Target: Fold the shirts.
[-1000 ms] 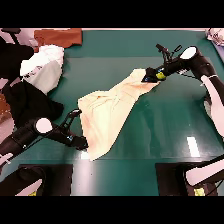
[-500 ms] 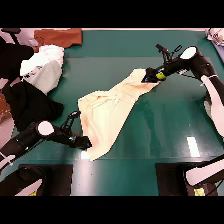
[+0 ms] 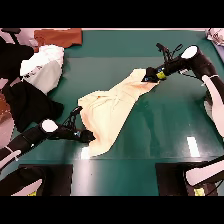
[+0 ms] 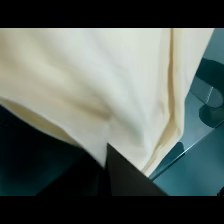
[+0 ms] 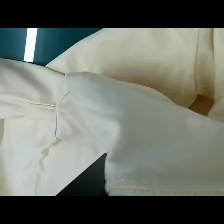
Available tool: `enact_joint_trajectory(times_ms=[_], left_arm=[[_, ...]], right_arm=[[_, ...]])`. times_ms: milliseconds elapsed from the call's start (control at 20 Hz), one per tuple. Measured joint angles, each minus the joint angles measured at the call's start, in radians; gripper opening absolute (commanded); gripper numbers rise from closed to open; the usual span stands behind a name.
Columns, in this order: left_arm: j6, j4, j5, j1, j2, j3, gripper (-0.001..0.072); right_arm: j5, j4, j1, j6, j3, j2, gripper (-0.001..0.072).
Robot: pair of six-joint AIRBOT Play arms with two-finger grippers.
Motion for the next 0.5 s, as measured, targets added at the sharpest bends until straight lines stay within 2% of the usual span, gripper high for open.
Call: enact_joint_trajectory(times_ms=[200,500], left_arm=[[0.019,0.021,-0.008,0.028,-0.006,0.116,0.0021],[-0.146,0.309,-0.164,0.095,0.029,0.327,0.0021]], right_arm=[[0.01,0.0,-0.005,0.0,0.0,0.024,0.0018],[0.081,-0.004,-0.062,-0.022,-0.015,0.111,0.0014]])
